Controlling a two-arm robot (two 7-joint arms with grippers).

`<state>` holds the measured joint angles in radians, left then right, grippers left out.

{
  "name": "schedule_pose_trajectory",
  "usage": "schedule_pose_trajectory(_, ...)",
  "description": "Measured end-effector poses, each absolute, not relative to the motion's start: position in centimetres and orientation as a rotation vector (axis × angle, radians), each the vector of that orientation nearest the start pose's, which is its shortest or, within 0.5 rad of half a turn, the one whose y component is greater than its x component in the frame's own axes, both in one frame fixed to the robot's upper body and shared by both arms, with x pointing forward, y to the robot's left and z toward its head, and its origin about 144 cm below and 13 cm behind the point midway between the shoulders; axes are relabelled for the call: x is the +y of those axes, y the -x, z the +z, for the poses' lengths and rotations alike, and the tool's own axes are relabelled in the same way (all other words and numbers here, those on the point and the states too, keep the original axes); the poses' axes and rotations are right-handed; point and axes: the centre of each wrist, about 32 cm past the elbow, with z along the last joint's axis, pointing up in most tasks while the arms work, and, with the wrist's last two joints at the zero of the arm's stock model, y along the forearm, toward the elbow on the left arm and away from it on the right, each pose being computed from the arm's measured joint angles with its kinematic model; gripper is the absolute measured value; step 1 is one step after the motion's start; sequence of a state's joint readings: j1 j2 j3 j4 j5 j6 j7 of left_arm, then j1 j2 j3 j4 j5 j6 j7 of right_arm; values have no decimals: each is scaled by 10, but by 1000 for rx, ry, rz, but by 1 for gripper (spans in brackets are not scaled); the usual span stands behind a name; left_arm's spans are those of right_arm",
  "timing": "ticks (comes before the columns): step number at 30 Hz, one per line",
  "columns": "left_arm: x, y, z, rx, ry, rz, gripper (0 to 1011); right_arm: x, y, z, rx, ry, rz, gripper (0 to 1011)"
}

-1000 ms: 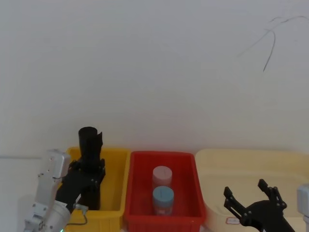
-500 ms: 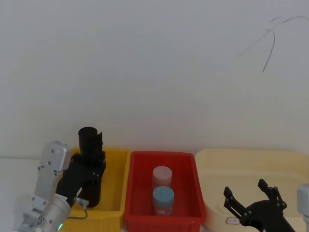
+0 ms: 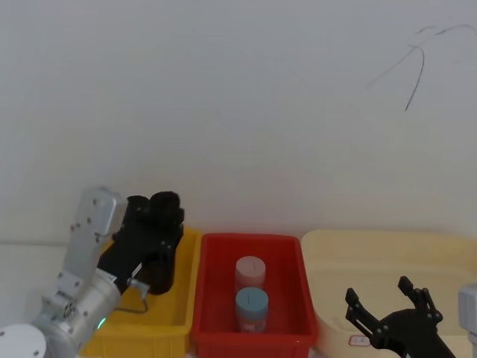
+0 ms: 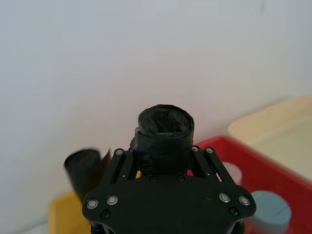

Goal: Pick up the garbage bag with the one hand and transfer it to the other hand.

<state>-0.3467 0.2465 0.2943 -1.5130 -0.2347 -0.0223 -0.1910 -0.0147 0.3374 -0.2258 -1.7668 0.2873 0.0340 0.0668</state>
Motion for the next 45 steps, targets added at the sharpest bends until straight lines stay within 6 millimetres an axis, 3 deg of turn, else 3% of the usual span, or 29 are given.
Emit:
schedule_pose_trajectory(9, 204, -549, 1261, -269, 130, 978, 398, -237, -443, 1189, -75, -26, -1230, 1000)
schedule_pose_trajectory(19, 191, -566, 1274, -274, 160, 832, 398, -237, -443, 1189, -75, -26, -1230, 999)
schedule_pose_trajectory(33, 164, -593, 1279, -256, 205, 650, 398, -237, -443, 1189, -75, -26, -1230, 1000)
schedule_pose_trajectory(45, 148, -604, 1277, -239, 221, 578, 398, -238, -443, 1191, -70, -35, -1224, 999)
